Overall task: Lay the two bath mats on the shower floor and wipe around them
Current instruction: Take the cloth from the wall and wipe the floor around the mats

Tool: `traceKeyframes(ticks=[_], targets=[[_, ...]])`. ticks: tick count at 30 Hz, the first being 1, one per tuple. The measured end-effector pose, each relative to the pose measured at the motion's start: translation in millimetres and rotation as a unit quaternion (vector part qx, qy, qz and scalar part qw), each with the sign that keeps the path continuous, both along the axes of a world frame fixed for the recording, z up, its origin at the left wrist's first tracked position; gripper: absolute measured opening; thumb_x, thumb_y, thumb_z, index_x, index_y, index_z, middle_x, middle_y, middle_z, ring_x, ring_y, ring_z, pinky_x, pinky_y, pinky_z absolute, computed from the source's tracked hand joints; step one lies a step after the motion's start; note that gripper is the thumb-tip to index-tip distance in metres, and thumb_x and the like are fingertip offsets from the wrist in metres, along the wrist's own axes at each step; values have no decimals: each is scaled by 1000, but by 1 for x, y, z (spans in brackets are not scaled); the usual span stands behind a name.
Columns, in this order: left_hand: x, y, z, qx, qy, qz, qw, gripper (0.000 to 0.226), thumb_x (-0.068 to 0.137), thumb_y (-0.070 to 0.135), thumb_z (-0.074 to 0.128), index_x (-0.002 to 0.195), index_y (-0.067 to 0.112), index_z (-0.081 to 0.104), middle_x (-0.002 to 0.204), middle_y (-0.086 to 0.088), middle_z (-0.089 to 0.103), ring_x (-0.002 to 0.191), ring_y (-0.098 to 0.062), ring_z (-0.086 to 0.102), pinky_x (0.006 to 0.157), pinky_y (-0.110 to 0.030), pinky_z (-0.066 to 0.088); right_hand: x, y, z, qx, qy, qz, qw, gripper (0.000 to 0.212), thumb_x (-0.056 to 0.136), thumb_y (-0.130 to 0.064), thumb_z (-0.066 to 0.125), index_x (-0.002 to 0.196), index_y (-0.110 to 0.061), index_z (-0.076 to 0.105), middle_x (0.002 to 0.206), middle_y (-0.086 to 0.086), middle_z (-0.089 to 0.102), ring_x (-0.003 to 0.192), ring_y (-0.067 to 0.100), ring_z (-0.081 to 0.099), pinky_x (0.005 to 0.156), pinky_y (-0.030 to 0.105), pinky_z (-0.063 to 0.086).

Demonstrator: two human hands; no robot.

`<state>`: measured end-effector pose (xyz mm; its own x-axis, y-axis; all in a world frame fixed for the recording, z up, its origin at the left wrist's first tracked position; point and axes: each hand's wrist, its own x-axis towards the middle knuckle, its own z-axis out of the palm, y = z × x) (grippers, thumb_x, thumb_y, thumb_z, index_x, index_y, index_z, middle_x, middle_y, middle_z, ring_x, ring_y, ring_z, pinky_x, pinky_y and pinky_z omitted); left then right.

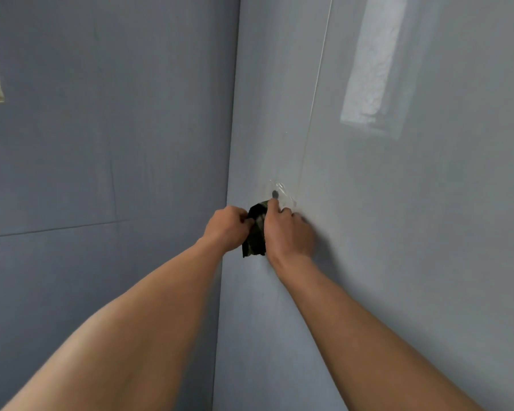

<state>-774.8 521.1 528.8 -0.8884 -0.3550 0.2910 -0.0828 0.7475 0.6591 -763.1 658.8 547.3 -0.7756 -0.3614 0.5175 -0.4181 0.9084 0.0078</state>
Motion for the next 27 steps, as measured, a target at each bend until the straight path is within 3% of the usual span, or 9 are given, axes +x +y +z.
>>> traceKeyframes(ticks=[3, 6, 9, 13, 19, 22, 27], targets=[[1, -4, 2, 17, 11, 7, 1000, 27, 95, 24, 54, 70, 17, 62, 68, -2, 62, 65, -23, 59, 53, -27, 39, -6, -2, 3, 1, 29, 0, 1000, 48, 99, -7, 44, 144, -7, 28, 122, 19, 62, 110, 36, 59, 72, 39, 42], [10, -11, 10, 39, 32, 14, 999, 25, 94, 24, 52, 77, 17, 69, 75, -4, 67, 70, -23, 62, 58, -29, 47, -5, -1, 9, -14, 37, 12, 999, 40, 97, -7, 48, 135, -7, 36, 118, 17, 63, 107, 36, 58, 68, 38, 37], [30, -24, 18, 7, 46, 36, 998, 23, 94, 21, 46, 76, 15, 60, 78, -7, 64, 71, -27, 58, 58, -30, 41, 3, -1, 18, -22, 40, 25, 999, 37, 93, -3, 52, 128, -8, 40, 118, 15, 63, 107, 35, 57, 68, 40, 39], [72, -50, 26, -49, 48, 64, 996, 22, 100, 24, 38, 92, 11, 54, 89, -11, 62, 78, -30, 57, 64, -35, 40, 29, -11, 25, -33, 7, 56, 998, 38, 90, 0, 55, 125, -6, 43, 117, 15, 62, 109, 35, 56, 78, 43, 46], [174, -92, 26, -107, 21, 110, 988, 25, 104, 30, 36, 101, 9, 49, 95, -14, 62, 85, -33, 56, 75, -45, 48, 98, -46, 20, -46, -48, 107, 992, 9, 91, 0, 54, 93, -8, 56, 101, 11, 61, 94, 31, 58, 77, 38, 47], [239, -113, 22, -138, 1, 136, 981, 26, 105, 34, 37, 103, 11, 49, 96, -11, 61, 89, -32, 55, 76, -45, 45, 139, -67, 15, -49, -52, 143, 987, 21, 90, 0, 50, 74, -13, 44, 91, 7, 53, 90, 29, 55, 72, 39, 46], [354, -149, 7, -185, -26, 176, 966, 26, 102, 39, 45, 96, 14, 49, 95, -7, 60, 86, -30, 55, 75, -42, 45, 200, -101, -3, -57, -86, 198, 975, 12, 93, -9, 46, 82, -14, 50, 95, 7, 59, 93, 31, 56, 72, 36, 42]])
